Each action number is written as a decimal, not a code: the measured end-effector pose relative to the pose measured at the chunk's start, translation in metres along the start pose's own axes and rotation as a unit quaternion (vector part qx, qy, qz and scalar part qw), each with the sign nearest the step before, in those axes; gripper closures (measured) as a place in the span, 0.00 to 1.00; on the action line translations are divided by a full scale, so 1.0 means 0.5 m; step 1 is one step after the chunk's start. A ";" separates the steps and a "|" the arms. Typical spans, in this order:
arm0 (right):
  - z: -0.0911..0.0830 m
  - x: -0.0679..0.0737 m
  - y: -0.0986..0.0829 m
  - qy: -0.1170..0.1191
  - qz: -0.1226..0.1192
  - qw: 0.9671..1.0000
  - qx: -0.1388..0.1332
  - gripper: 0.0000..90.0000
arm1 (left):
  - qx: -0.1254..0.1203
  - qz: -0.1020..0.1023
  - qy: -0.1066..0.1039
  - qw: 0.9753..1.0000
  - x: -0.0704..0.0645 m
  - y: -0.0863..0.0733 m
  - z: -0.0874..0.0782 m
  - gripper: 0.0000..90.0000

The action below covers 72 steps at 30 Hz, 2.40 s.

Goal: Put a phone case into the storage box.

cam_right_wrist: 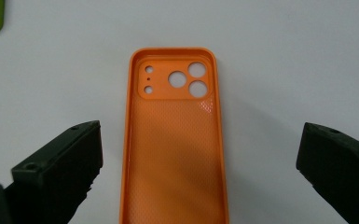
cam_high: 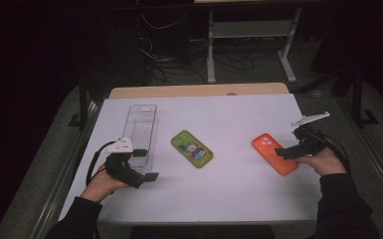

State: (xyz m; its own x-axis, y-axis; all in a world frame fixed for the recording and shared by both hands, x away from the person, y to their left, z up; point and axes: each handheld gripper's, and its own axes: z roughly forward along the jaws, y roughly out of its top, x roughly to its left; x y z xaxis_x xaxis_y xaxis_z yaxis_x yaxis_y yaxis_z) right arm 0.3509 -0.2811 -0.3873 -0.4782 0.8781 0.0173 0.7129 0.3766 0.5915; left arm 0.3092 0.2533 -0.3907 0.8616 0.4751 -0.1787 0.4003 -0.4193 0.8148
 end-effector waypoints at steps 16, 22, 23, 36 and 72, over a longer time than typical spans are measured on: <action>0.030 0.003 -0.019 0.003 0.010 0.999 0.050 0.00 | 0.001 0.001 -0.002 1.000 0.000 -0.001 0.000 0.00; 0.042 0.006 -0.028 0.003 0.010 0.997 0.073 0.00 | -0.001 -0.003 -0.002 1.000 -0.001 -0.001 0.002 0.00; 0.045 0.006 -0.030 0.003 0.006 0.997 0.074 0.00 | 0.000 -0.002 -0.002 1.000 -0.001 -0.001 0.002 0.00; 0.060 0.018 -0.045 0.014 0.015 0.995 0.103 0.02 | 0.003 -0.002 -0.002 1.000 0.000 -0.001 0.003 0.00; 0.070 0.035 -0.065 0.002 0.012 0.992 0.125 0.17 | 0.002 0.004 -0.001 1.000 0.000 -0.001 0.002 0.00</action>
State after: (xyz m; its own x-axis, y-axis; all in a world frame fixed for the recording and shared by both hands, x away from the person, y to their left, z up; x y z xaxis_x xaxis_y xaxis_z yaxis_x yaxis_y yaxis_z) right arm 0.3373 -0.2678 -0.4345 -0.4606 0.8870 0.0321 0.8288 0.4168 0.3734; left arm 0.3096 0.2526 -0.3917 0.8653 0.4705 -0.1730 0.3948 -0.4269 0.8136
